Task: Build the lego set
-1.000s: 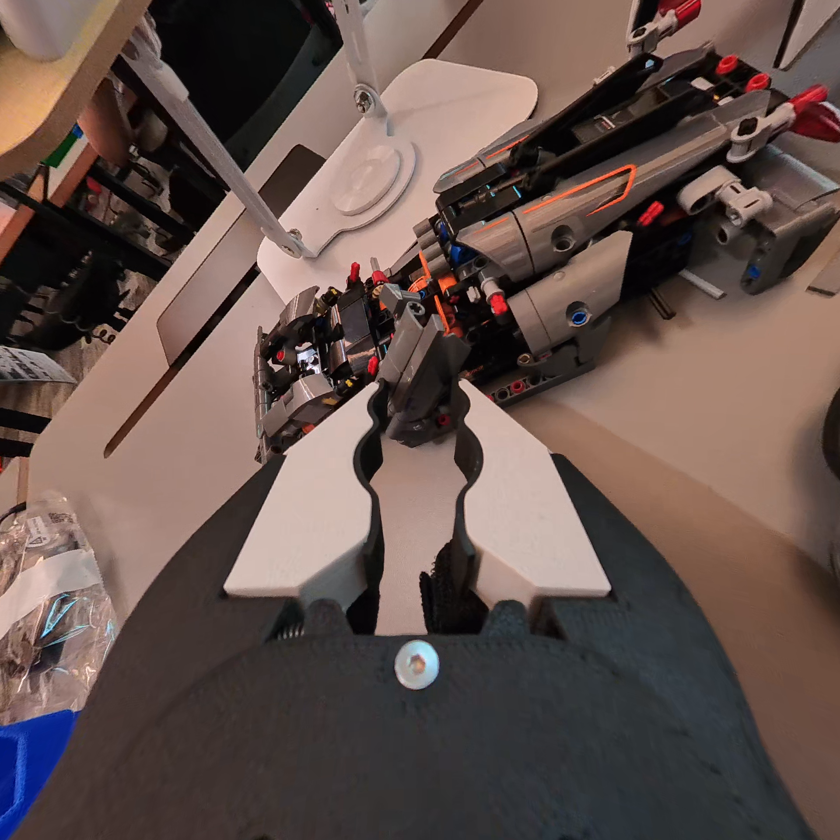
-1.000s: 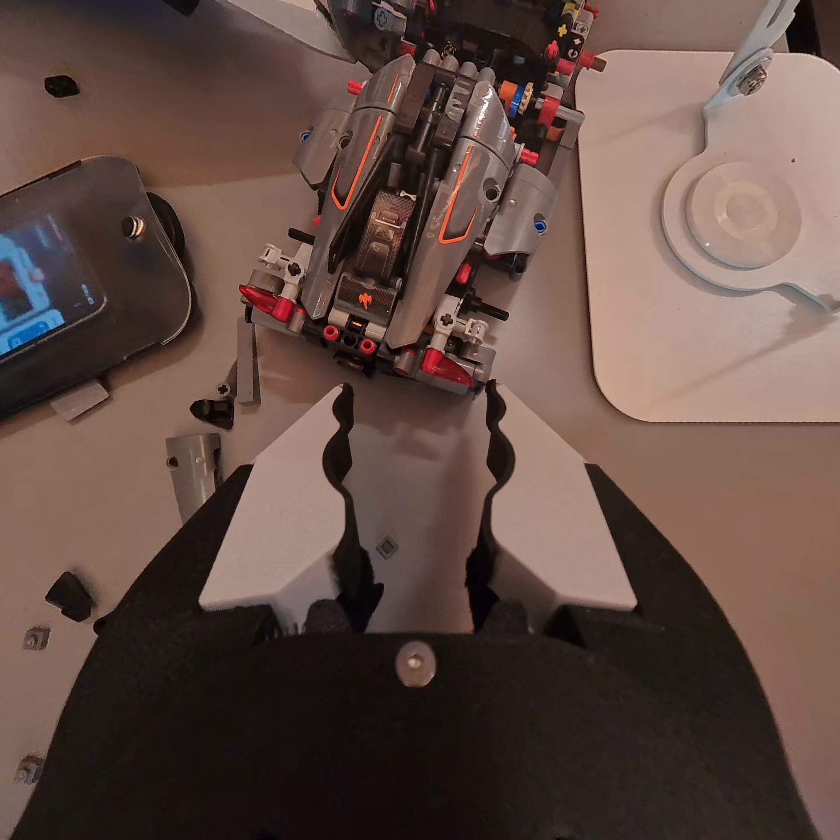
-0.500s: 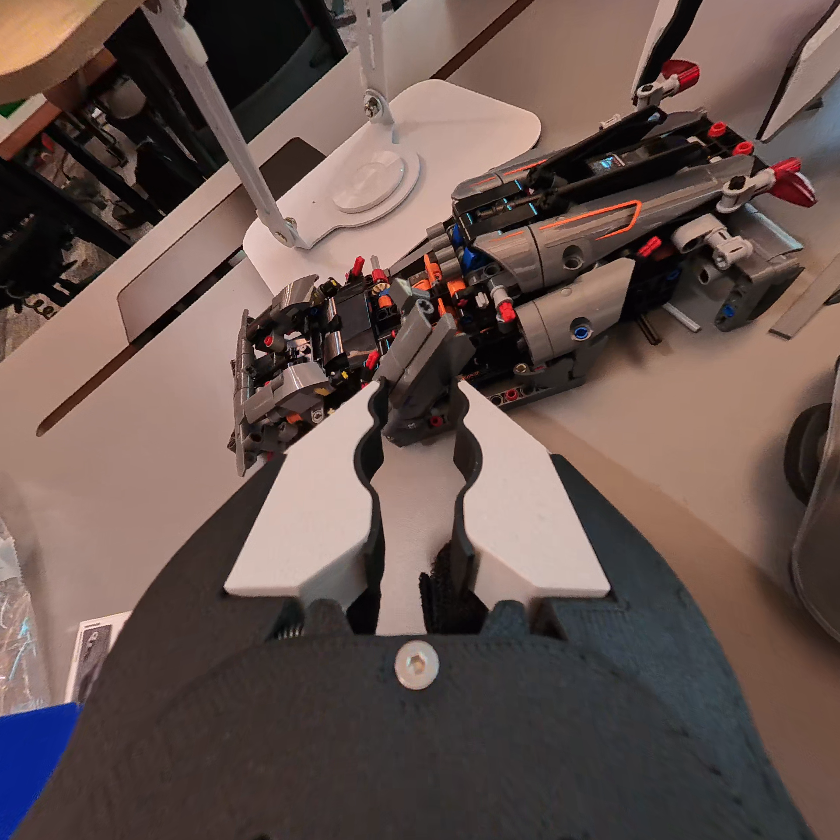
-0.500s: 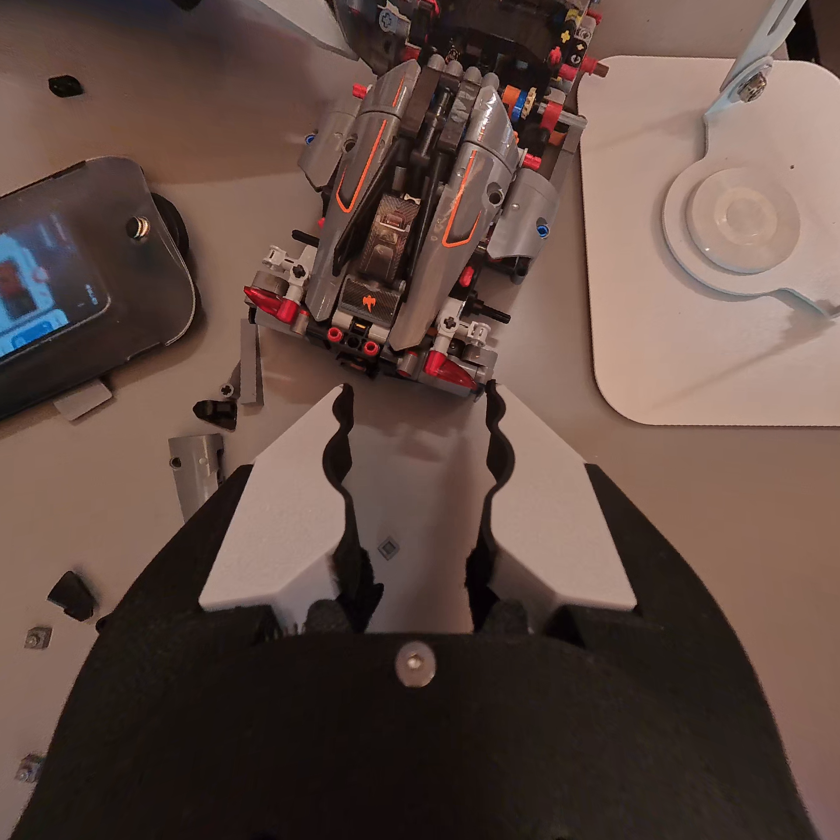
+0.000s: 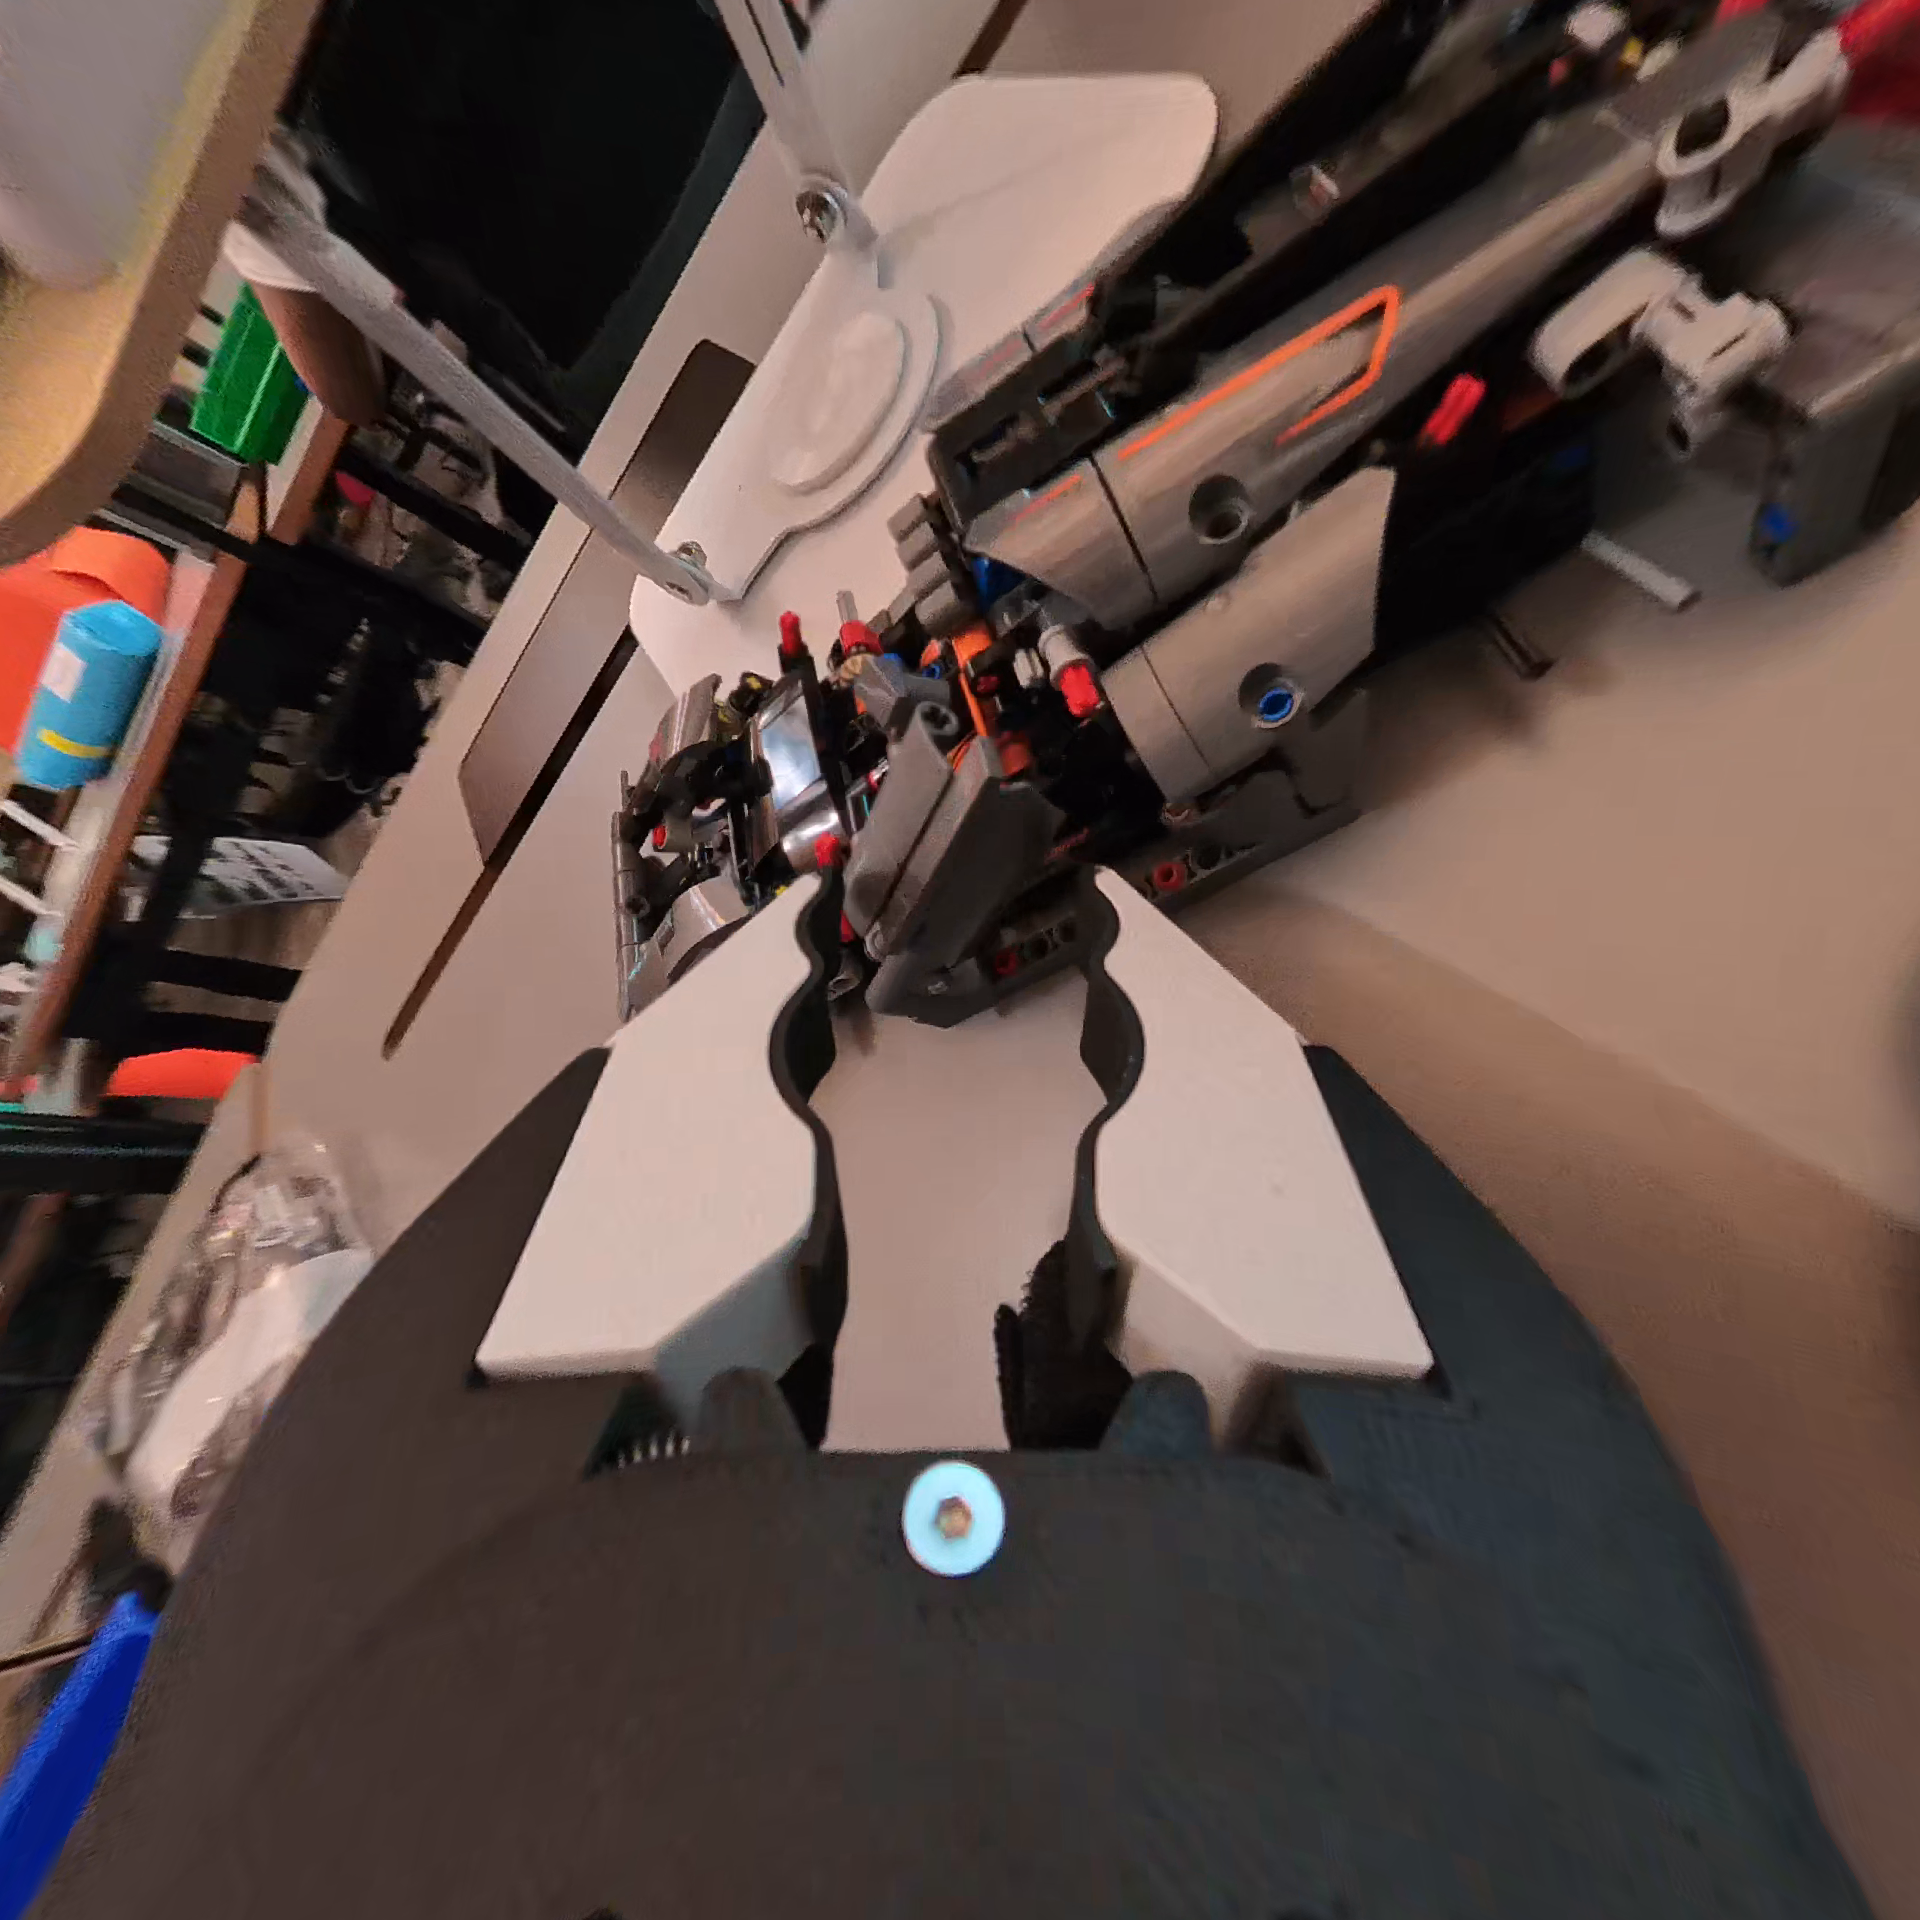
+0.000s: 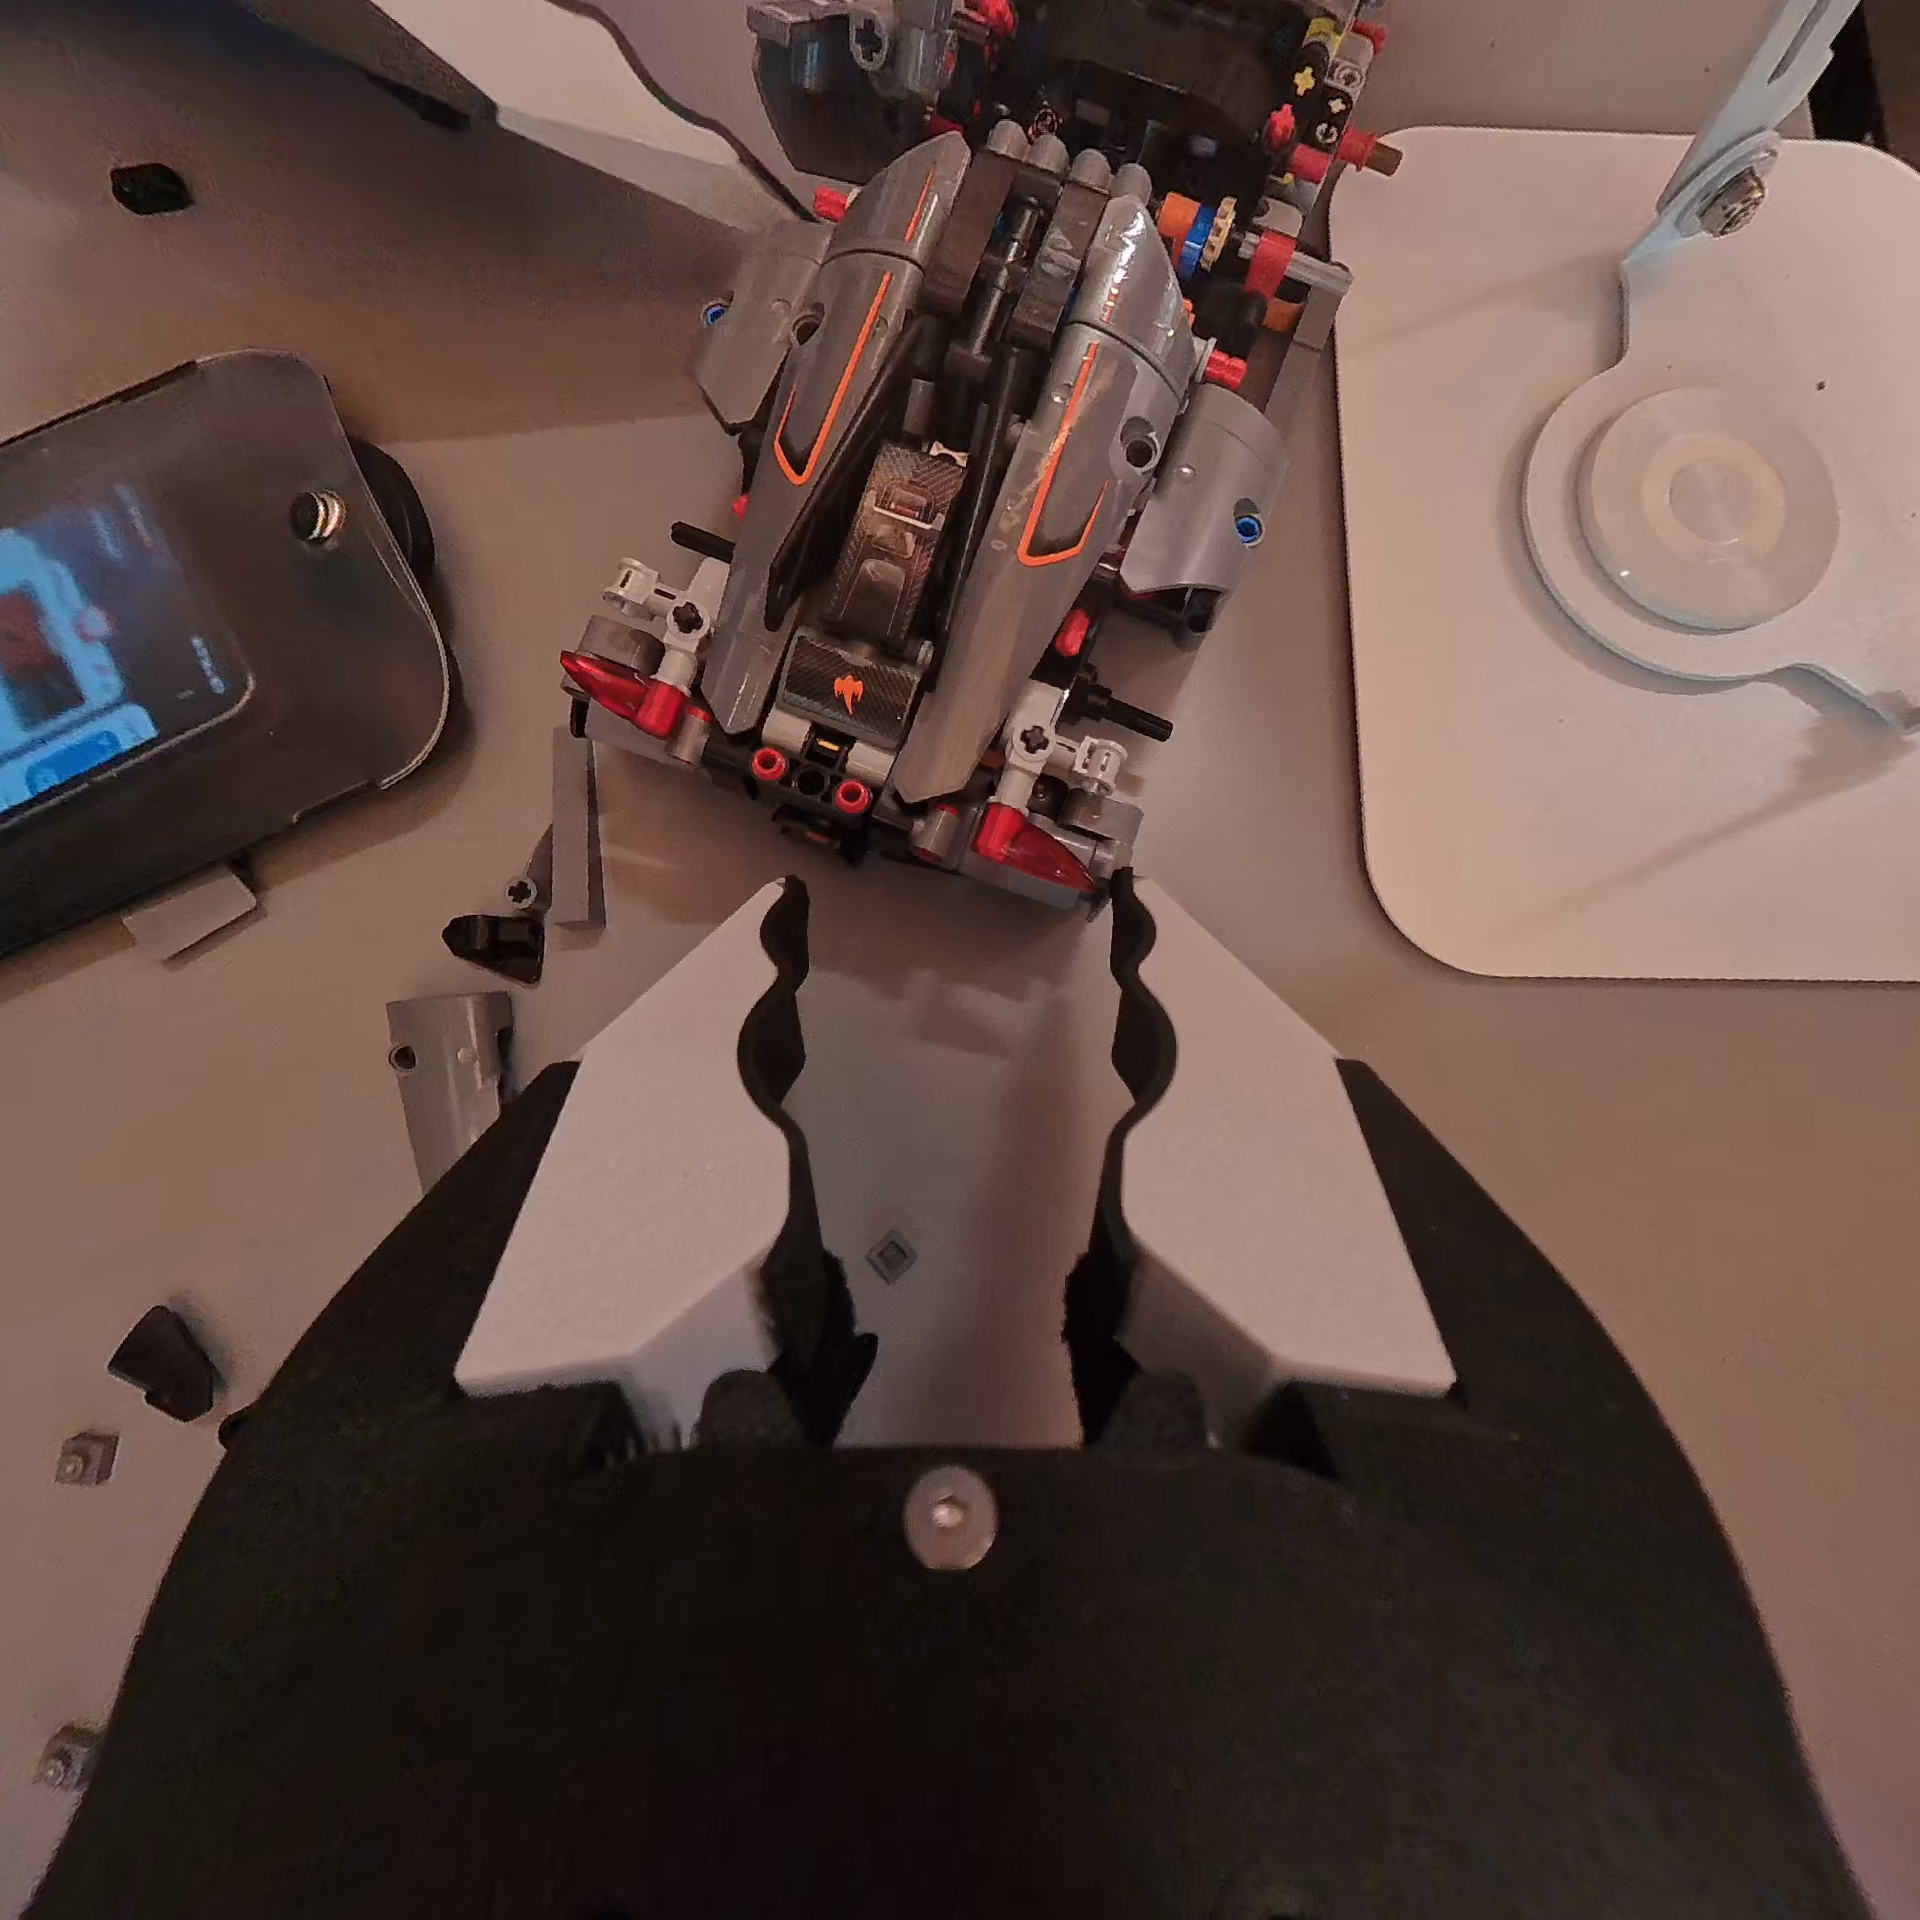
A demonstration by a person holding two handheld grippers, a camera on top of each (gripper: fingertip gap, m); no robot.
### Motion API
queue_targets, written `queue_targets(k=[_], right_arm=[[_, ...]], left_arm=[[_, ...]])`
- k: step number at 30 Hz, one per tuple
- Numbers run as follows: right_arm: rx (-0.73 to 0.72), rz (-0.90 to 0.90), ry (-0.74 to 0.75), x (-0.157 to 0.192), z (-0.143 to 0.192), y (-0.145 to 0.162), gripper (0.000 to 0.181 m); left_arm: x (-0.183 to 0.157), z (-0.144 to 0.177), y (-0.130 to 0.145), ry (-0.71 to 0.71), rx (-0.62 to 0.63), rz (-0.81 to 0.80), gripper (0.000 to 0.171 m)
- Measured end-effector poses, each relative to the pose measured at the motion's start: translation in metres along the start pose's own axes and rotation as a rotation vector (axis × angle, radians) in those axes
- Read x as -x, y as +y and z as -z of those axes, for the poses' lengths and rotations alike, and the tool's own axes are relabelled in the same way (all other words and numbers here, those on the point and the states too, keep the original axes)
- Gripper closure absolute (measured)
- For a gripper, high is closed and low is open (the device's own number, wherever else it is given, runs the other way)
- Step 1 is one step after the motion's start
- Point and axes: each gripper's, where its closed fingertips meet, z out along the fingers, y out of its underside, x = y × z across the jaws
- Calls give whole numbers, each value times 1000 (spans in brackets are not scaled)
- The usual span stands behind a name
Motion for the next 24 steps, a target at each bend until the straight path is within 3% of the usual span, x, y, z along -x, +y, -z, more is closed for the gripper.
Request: queue_targets(k=[3,9,24], right_arm=[[0,3,3,0,1,0,124],[-2,2,4,0,1,-1,124],[2,7,1,1,0,-1,124]], left_arm=[[5,-3,2,-54,33,-40,141],[8,-1,3,11,-2,156,142],[11,0,6,74,-39,309,142]])
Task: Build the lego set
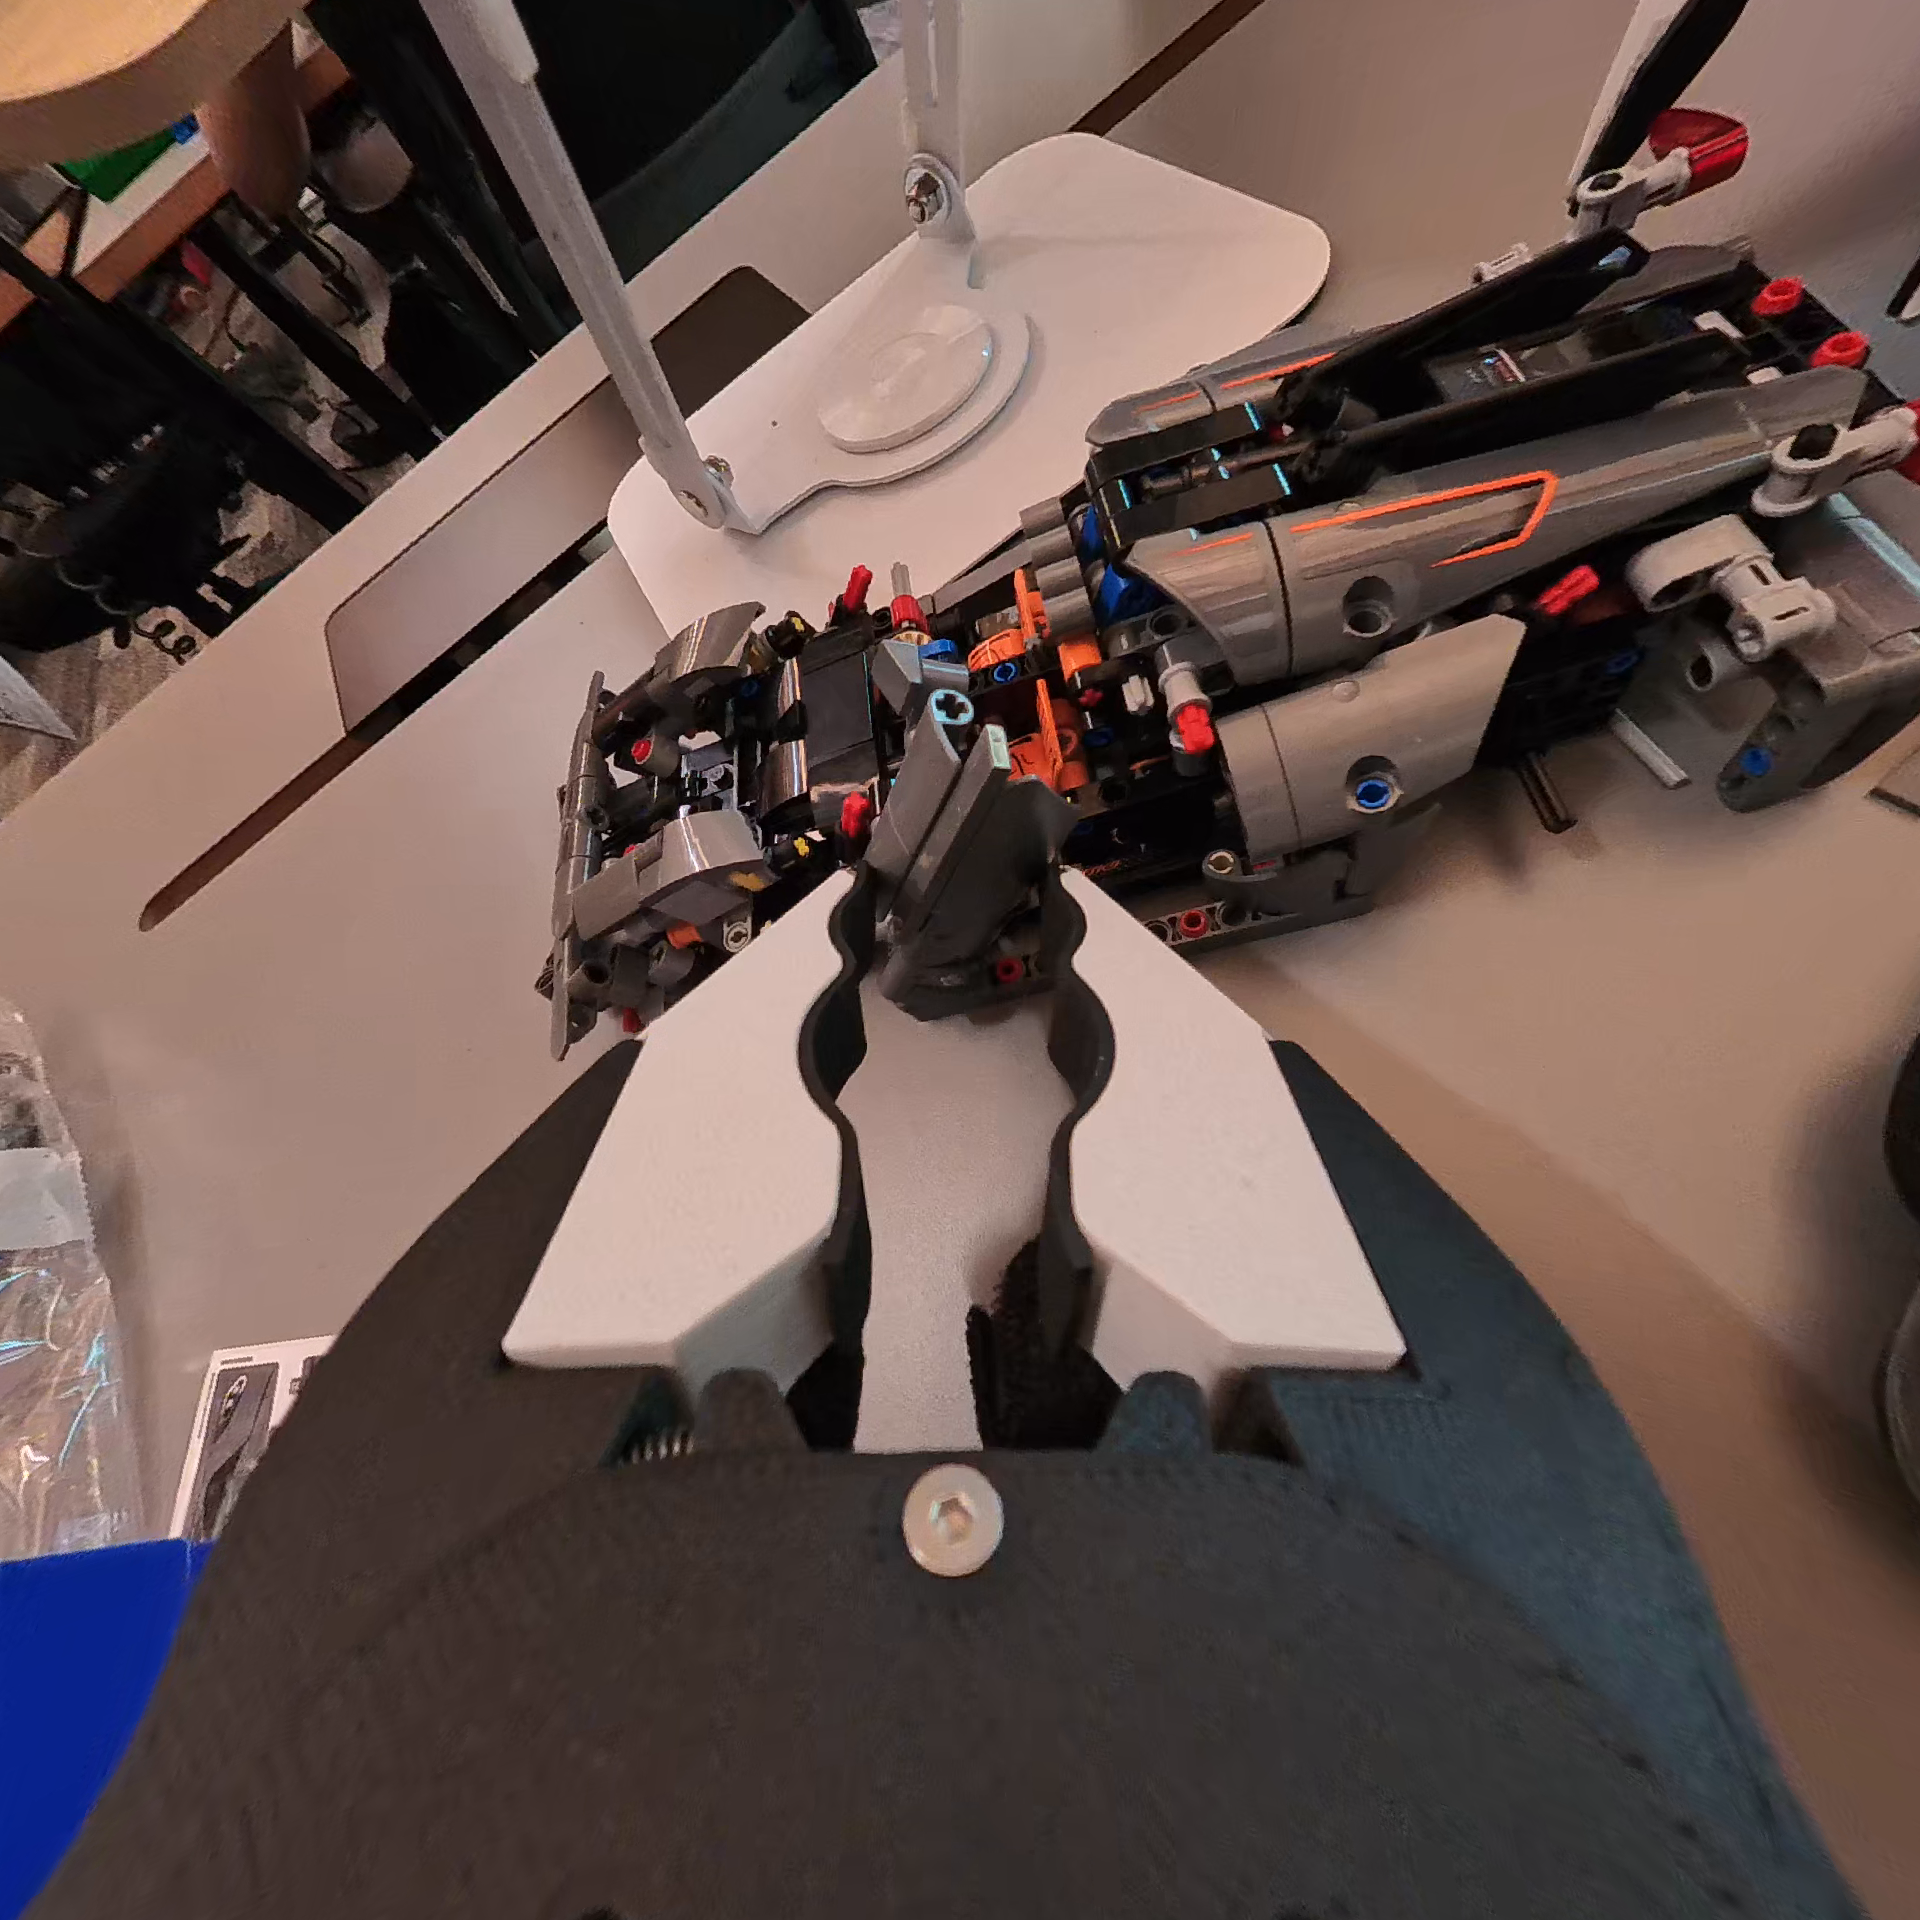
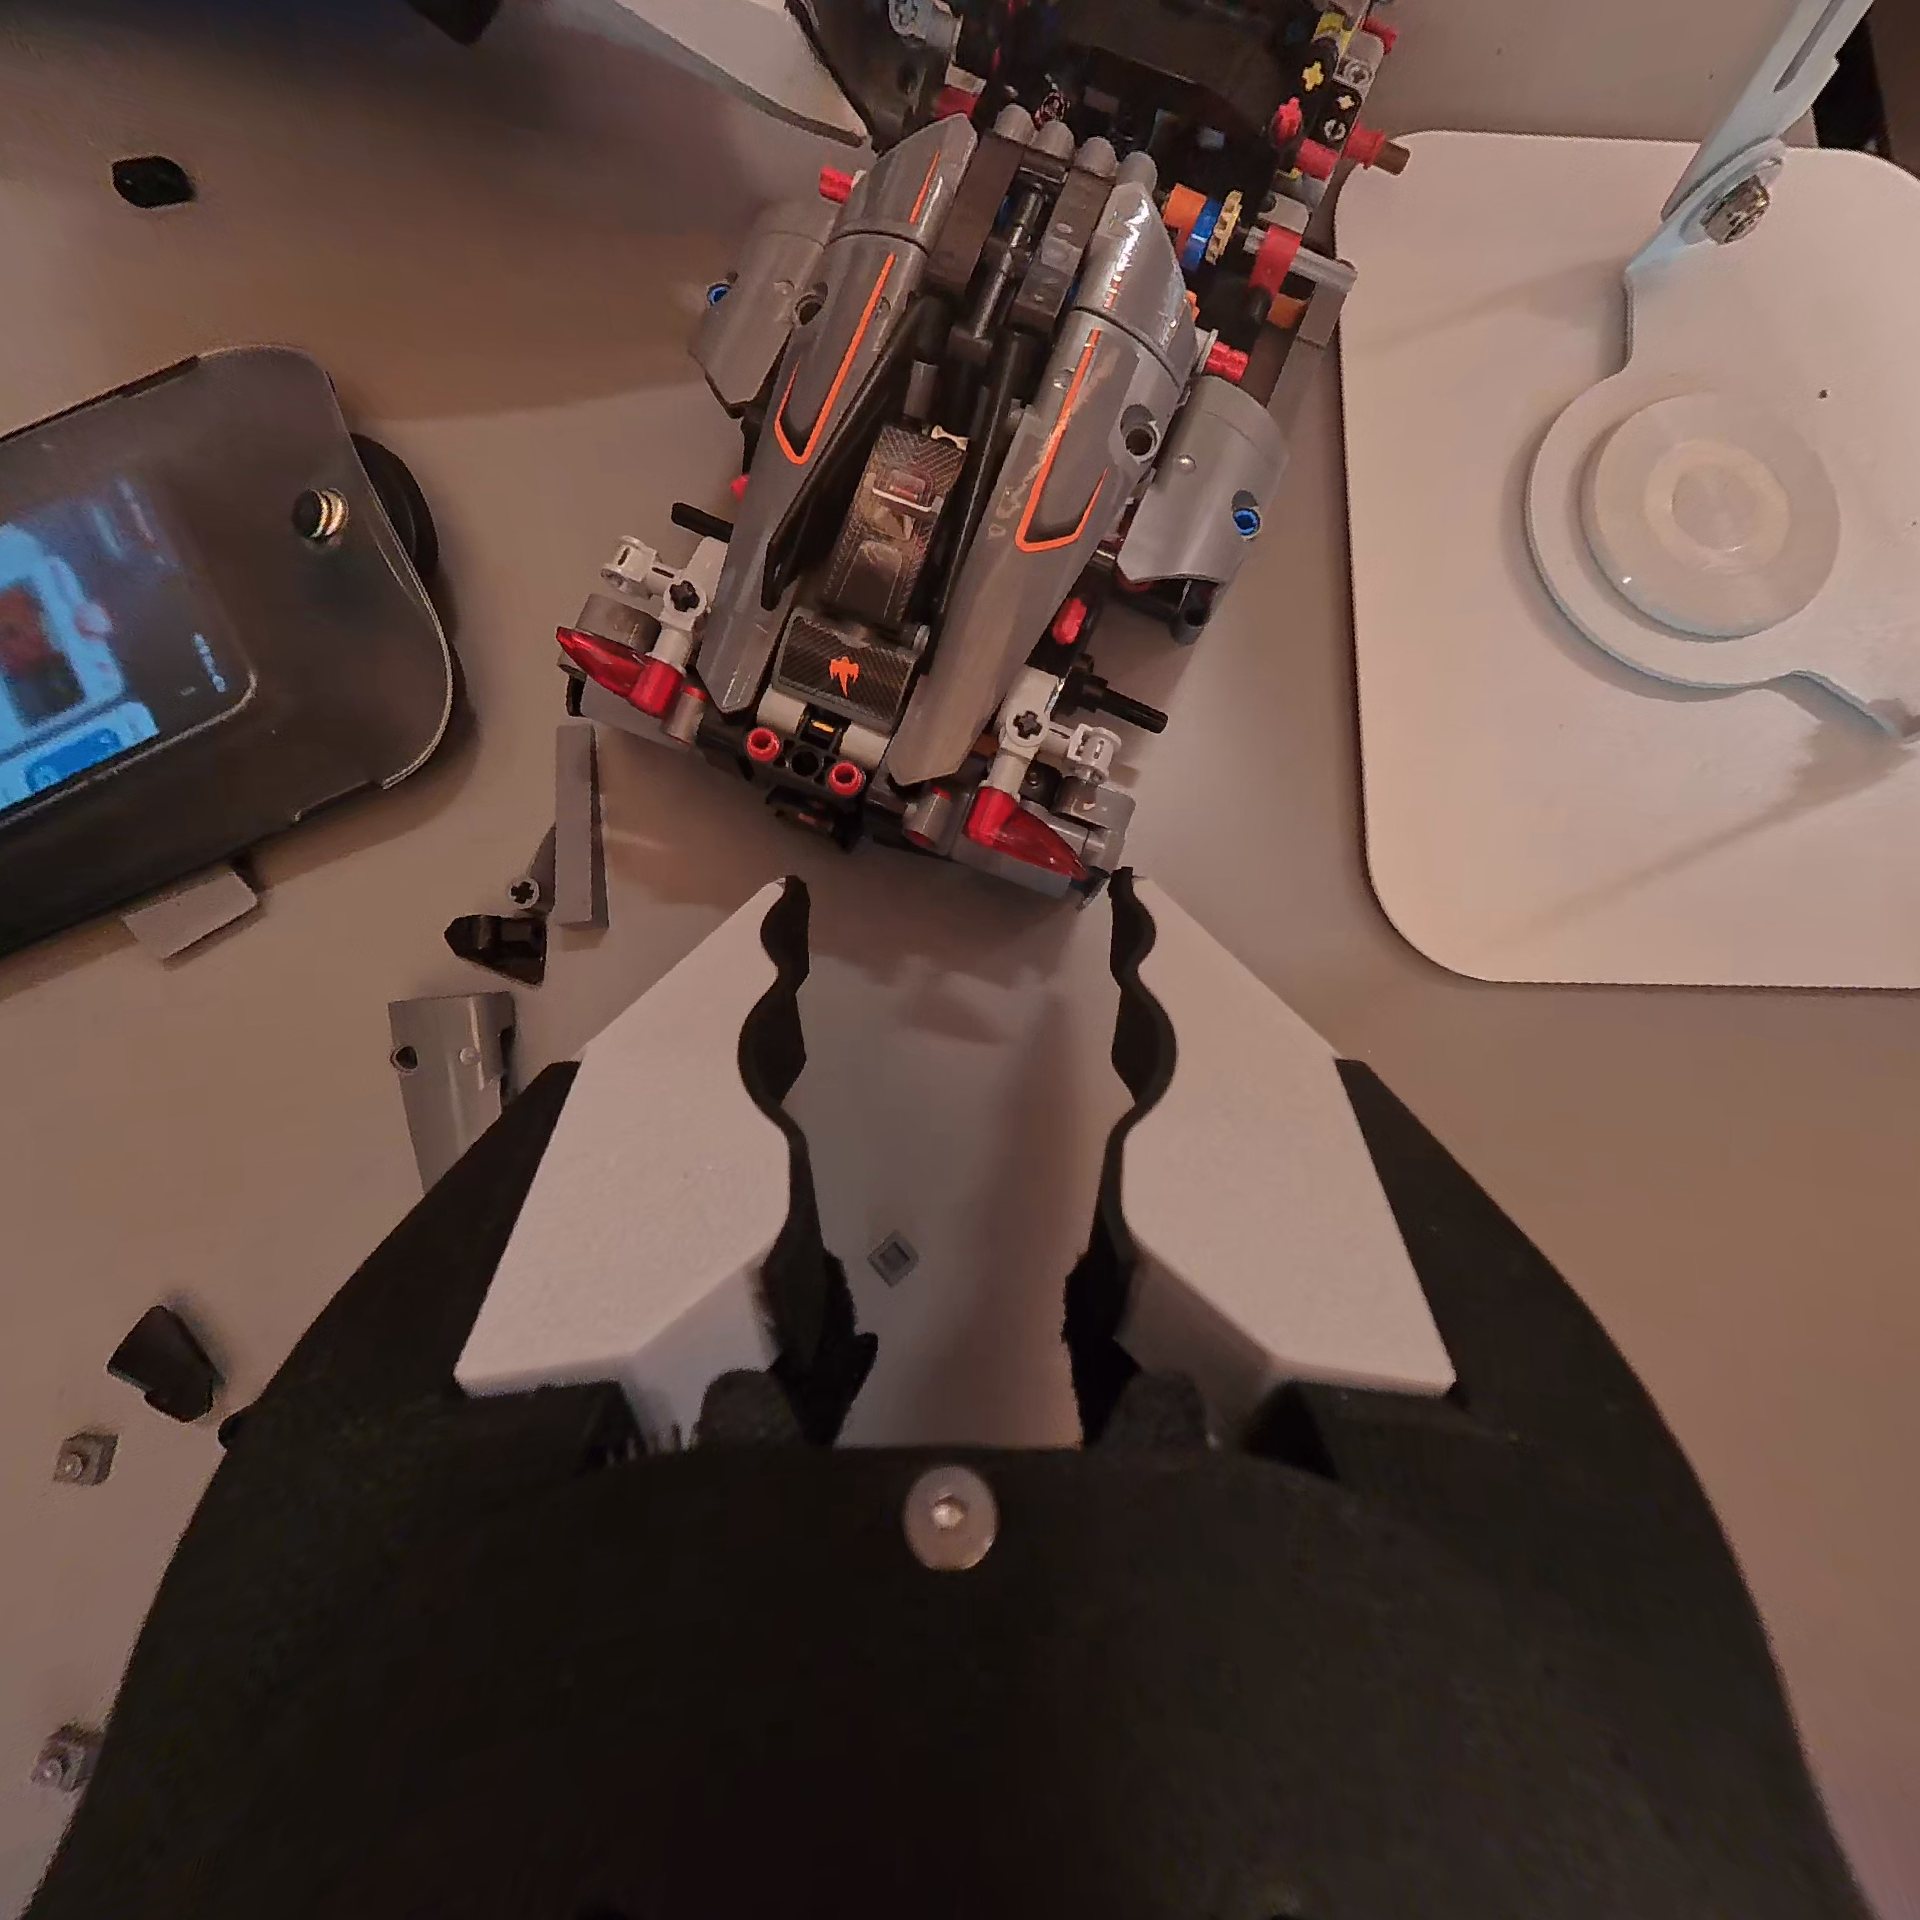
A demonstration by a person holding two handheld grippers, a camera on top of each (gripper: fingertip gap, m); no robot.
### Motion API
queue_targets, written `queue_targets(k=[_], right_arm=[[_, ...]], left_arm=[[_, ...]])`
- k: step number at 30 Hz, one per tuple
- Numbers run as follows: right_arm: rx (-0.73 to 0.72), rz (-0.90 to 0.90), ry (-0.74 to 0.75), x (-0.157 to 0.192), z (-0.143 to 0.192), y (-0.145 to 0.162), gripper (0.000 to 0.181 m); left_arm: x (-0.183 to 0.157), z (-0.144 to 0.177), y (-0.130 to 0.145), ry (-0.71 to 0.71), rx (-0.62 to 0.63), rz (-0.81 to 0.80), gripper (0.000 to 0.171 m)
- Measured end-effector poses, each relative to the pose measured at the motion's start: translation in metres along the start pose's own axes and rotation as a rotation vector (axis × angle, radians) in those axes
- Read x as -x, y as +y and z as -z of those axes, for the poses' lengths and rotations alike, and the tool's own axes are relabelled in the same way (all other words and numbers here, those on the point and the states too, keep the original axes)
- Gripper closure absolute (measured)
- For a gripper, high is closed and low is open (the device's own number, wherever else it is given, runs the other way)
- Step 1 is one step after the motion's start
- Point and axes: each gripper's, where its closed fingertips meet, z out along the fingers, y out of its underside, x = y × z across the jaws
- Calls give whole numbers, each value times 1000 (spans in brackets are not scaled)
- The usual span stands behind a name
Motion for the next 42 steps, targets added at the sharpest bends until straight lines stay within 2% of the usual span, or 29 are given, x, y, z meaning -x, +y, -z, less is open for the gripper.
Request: queue_targets(k=[9,17,29,36,38,42], right_arm=[[1,1,0,0,0,0,124],[3,3,0,0,0,0,124],[3,4,-1,1,0,0,124],[3,6,-1,1,0,0,124],[4,6,-1,1,0,0,124],[5,7,-2,1,-1,0,124]], left_arm=[[2,1,1,43,-19,86,142],[2,1,1,45,-19,85,142],[2,2,1,87,-37,170,142],[-1,1,4,63,-10,90,137],[-2,0,7,31,3,44,131],[-3,0,4,-9,23,-48,128]])
